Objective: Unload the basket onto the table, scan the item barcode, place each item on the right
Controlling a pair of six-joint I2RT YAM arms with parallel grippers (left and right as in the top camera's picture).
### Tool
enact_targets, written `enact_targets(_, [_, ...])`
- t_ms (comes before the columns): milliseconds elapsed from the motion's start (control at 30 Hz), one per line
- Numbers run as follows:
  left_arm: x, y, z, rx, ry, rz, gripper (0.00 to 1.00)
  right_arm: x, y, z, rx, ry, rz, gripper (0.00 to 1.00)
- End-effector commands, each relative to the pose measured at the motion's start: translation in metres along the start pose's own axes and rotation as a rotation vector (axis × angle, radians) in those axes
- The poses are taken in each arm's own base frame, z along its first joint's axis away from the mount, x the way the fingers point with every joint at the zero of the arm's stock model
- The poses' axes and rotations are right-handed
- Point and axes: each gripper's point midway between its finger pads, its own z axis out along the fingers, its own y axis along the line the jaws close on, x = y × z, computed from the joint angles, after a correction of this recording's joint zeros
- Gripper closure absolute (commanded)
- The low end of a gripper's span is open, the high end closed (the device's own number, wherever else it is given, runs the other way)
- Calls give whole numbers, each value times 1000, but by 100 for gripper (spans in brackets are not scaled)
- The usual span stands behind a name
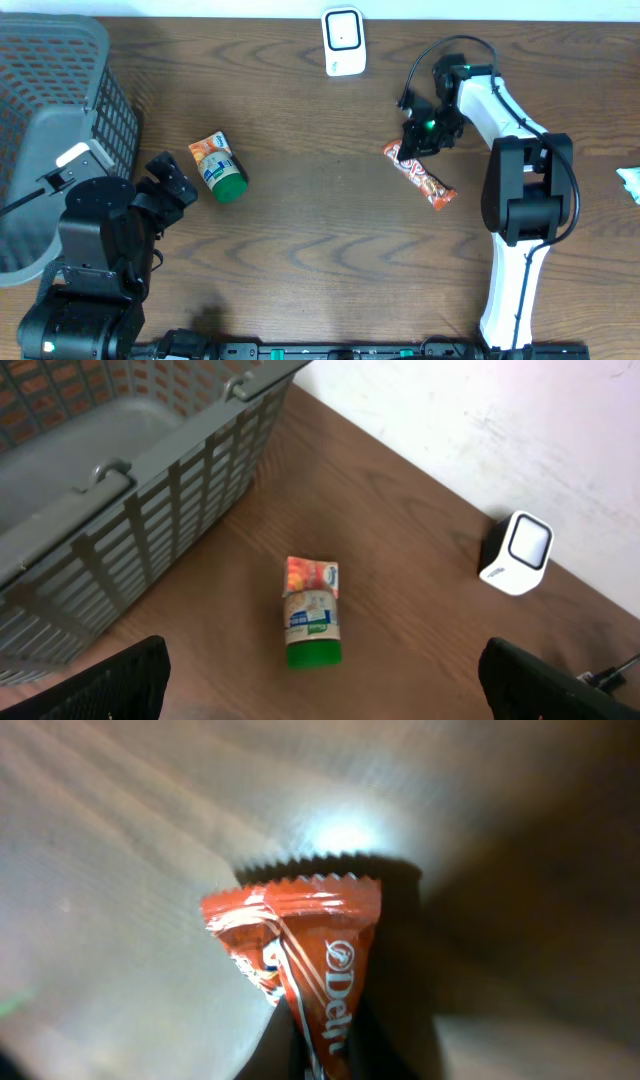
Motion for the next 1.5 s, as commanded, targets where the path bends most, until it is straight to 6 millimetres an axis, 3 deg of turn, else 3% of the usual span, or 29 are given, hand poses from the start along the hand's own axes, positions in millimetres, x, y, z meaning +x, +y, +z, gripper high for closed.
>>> enact_targets(0, [-2,3,-2,-16,-7,16,1,41,-28,46,76,203,40,99])
enact_targets(133, [-2,4,-2,-17,-6,17,1,43,-22,30,78,204,49,99])
enact_targets(267, [-2,4,-2,-17,-6,16,1,30,-15,-5,155,128,70,99])
enact_targets(467, [-2,4,-2,-17,-6,16,1,22,-57,-94,790,-46,242,98])
enact_targets(533, [-2,4,-2,-17,-6,16,1,19,-54,-113,961,-106,273,99])
enact_targets(633, [-2,4,-2,-16,-7,16,1,12,-42,-125,1177,-212,308,98])
enact_targets(733, [-2,4,-2,-16,-7,16,1,5,-21,-116,1329,-304,270,98])
enact_targets(1000, [-5,8,-2,-40,-24,19,1,11,31,-80,1477,-532,214,99])
enact_targets(1467, [-4,9,-2,-44,-19,22,1,29,93,-6,1435,-592,-81,98])
